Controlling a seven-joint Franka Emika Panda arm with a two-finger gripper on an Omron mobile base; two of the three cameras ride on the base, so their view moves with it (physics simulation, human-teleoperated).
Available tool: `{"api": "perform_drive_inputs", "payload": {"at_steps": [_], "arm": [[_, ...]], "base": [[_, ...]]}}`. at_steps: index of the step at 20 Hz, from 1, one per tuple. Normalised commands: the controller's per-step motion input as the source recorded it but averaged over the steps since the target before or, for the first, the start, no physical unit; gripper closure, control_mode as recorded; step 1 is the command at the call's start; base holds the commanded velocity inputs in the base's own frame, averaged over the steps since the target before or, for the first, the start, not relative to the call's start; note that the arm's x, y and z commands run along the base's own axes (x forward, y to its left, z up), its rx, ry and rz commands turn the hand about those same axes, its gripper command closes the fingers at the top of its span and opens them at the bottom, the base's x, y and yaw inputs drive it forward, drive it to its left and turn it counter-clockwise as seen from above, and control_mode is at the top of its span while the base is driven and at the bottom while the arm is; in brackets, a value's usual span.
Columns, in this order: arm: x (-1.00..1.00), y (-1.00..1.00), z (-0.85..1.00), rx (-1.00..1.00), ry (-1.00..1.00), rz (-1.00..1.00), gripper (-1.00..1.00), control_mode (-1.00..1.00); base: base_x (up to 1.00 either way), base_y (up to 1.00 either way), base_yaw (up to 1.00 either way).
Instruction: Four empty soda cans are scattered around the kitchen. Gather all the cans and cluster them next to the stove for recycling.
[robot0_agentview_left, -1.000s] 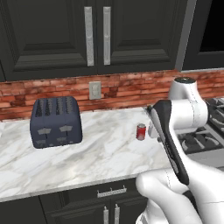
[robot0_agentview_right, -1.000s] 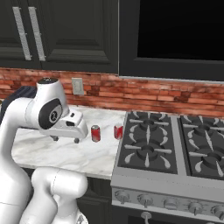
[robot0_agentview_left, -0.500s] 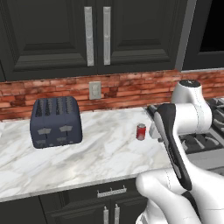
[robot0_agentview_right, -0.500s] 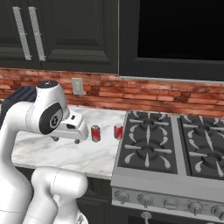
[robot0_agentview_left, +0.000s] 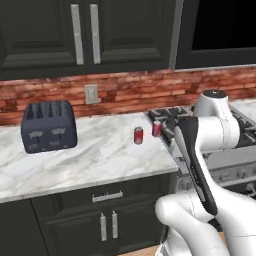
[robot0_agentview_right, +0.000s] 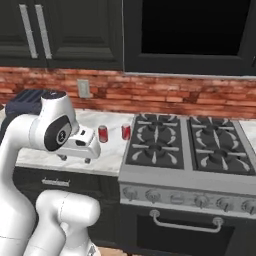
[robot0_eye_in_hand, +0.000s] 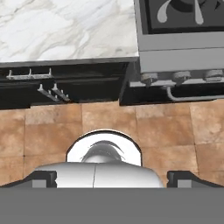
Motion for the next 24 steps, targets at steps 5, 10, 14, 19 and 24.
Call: {"api": "perform_drive_inputs", "payload": {"at_steps": [5, 10, 14, 19, 24], "arm": [[0.00, 0.00, 0.00, 0.00, 0.00, 0.00, -1.00, 1.00], [0.00, 0.00, 0.00, 0.00, 0.00, 0.00, -1.00, 1.00], [0.00, 0.00, 0.00, 0.00, 0.00, 0.00, -1.00, 1.00], [0.00, 0.00, 0.00, 0.00, 0.00, 0.00, -1.00, 1.00], [0.00, 0.00, 0.00, 0.00, 0.00, 0.00, -1.00, 1.00]], "base": [[-0.98, -0.65, -0.25], [-0.45, -0.46, -0.50], [0.00, -0.22, -0.74], [0.00, -0.12, -0.82], [0.01, 0.00, -0.88]]}}
